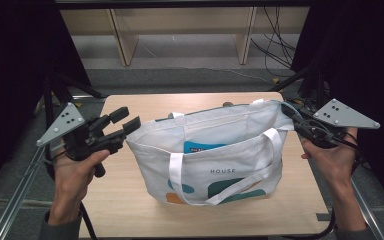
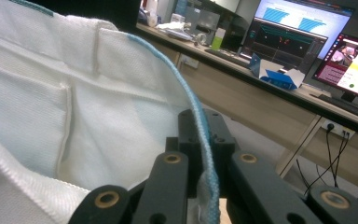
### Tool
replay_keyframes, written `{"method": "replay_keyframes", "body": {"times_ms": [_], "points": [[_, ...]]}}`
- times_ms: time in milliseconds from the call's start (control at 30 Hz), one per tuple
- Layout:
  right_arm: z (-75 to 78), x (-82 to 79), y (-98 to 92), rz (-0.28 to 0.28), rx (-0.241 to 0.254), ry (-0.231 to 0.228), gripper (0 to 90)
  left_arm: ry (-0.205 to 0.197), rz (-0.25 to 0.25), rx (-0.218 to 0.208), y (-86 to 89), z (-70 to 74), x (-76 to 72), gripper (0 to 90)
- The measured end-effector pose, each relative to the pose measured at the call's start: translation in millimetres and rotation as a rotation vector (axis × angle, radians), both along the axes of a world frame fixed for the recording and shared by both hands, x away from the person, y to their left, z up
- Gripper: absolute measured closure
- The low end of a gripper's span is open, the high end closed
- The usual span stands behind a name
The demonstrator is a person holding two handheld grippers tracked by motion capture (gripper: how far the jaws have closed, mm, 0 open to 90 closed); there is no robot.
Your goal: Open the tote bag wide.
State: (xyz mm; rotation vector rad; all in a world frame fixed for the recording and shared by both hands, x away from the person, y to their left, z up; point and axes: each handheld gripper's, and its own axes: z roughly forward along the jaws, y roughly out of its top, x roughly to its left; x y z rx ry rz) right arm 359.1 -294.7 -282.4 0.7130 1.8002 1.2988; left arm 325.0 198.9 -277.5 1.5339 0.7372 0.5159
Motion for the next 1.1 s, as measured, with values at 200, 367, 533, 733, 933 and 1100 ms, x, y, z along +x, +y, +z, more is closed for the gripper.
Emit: {"method": "replay_keyframes", "body": {"times_ms": [200,367,533,733,933,1100], "points": [[-2.3,2.4,-1.7,-0.005,-0.011,0.005,87.8,0.042,-0.025,-0.004,-1.6,-10.2,4.9,48.8],[-6.4,2.2,-2.0,-0.007,-0.023,0.013,87.8,0.124,-0.089,0.008,-1.2,-22.9,14.1,56.4],[-8.6,1.5,-3.0,-0.007,-0.030,0.018,87.8,0.207,-0.123,0.044,-2.2,-42.1,25.5,60.6],[-19.8,1.0,-3.4,-0.008,-0.050,0.056,87.7,0.266,-0.155,0.076,-9.2,-84.1,36.1,79.1],[-34.5,-3.9,-6.0,0.011,-0.073,0.072,87.7,0.292,-0.169,0.172,-16.7,-113.0,32.9,81.0],[-61.0,-4.8,-11.7,-0.013,-0.093,0.122,87.7,0.310,-0.162,0.202,-26.2,-126.3,36.3,81.1]]}}
